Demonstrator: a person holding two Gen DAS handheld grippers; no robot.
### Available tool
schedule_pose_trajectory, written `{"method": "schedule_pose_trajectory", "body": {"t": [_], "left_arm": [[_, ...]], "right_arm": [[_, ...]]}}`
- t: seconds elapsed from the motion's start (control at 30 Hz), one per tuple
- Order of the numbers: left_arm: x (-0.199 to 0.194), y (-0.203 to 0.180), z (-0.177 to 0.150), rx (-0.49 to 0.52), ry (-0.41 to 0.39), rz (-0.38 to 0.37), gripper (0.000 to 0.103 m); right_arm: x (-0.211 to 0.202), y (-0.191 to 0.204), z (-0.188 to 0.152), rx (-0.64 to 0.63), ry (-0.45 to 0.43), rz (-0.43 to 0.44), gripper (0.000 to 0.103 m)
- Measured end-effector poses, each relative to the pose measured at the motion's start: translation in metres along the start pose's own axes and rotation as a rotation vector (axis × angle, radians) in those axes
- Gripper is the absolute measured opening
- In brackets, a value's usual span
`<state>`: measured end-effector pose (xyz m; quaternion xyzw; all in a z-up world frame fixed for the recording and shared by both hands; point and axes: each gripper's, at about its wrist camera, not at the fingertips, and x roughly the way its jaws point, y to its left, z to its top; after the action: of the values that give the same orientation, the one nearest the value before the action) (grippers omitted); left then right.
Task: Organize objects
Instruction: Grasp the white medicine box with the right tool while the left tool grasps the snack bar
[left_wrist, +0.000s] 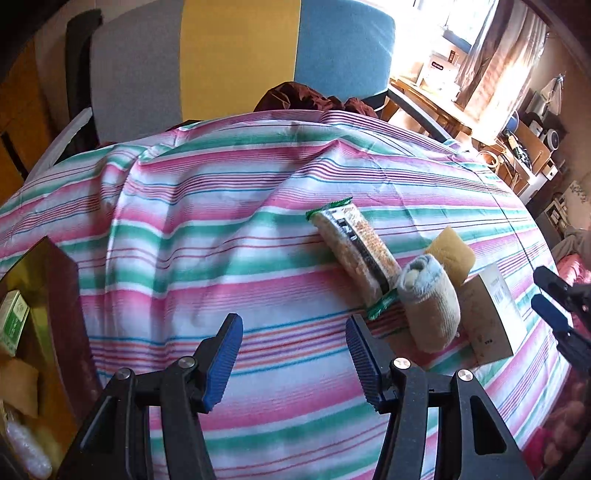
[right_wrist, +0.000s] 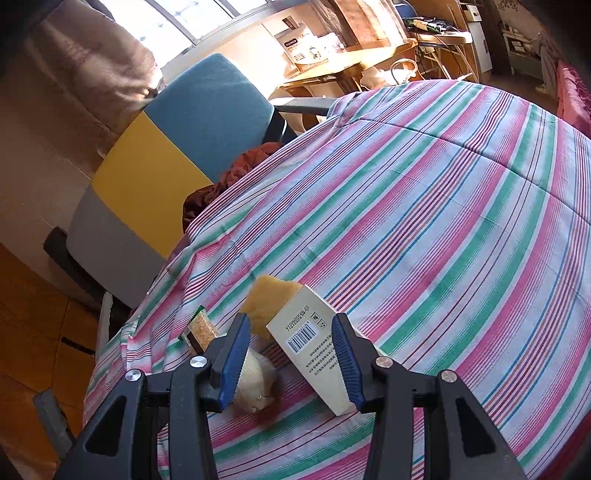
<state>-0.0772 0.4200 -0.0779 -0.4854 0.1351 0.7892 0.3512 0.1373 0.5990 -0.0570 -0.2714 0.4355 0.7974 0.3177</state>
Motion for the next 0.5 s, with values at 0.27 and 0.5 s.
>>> {"method": "schedule_pose_trajectory", "body": {"t": [0.27, 0.5], "left_arm": [[0.046, -0.032, 0.049, -0.055, 0.046, -0.013, 0.06], [0.086, -0.054, 0.065, -0.021, 0.08, 0.056, 0.061]], "right_arm": [[0.005, 0.004, -0.002, 0.001, 0.028, 0.046, 0.046], [0.007, 0.001, 0.0, 0.013, 0.038, 0.075, 0.047]]}}
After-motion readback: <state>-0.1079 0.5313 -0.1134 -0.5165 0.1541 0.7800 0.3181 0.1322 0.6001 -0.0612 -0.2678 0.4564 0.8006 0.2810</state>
